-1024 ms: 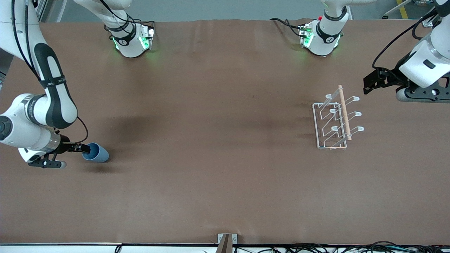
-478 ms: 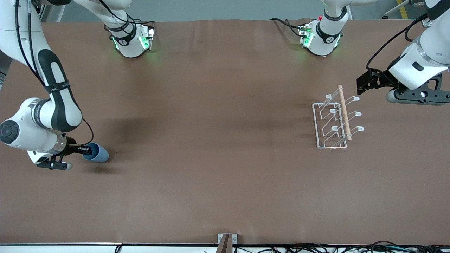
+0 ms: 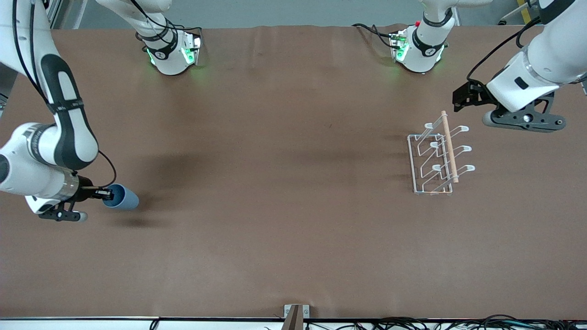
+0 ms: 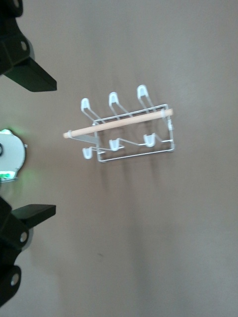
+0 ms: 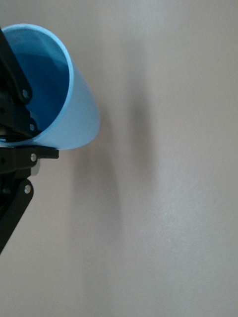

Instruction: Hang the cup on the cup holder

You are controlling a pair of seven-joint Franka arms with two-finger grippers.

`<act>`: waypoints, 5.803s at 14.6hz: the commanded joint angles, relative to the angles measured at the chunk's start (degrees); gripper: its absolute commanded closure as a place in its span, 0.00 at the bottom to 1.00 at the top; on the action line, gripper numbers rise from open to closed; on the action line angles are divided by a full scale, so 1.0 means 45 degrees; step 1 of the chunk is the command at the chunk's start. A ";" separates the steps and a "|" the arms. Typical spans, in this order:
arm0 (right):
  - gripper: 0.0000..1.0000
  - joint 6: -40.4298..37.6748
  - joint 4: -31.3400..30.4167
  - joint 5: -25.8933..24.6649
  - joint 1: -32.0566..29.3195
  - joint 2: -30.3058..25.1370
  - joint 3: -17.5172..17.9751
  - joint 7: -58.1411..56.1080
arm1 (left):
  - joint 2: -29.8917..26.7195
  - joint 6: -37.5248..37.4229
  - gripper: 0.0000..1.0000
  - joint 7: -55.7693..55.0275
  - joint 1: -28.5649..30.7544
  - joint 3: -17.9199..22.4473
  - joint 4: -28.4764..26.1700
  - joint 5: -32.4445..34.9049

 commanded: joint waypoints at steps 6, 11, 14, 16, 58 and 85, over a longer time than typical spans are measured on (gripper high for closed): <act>0.99 -0.2626 -0.0465 0.4157 0.1248 -0.3220 0.1374 0.0564 | -0.0285 -0.1051 0.00 0.0366 0.0161 -0.0474 0.0772 -0.0166; 1.00 -0.3389 -0.0465 0.8045 0.2753 -0.4218 0.1394 0.0525 | -0.0247 -0.0993 0.00 0.0347 -0.0151 -0.1776 0.0968 -0.0421; 1.00 -0.3194 -0.0446 1.0255 0.3965 -0.4238 0.1374 0.0525 | 0.0454 -0.0041 0.00 0.0405 -0.0462 -0.2912 0.1924 -0.0518; 0.99 -0.3271 -0.0446 1.1544 0.4122 -0.4179 0.1374 0.0525 | 0.0516 0.0975 0.00 0.0406 -0.0852 -0.3867 0.2004 -0.0538; 0.00 -0.6983 -0.0328 1.3015 0.4631 -0.4023 0.1374 -0.0803 | 0.4305 0.8426 0.48 0.6301 -0.3261 -0.5376 0.1965 -0.0323; 0.00 -0.7136 0.2810 -0.0304 0.0099 -0.4609 0.1276 -0.0843 | 0.4754 0.0550 0.45 0.8706 -0.0545 -0.5318 -0.2700 1.4617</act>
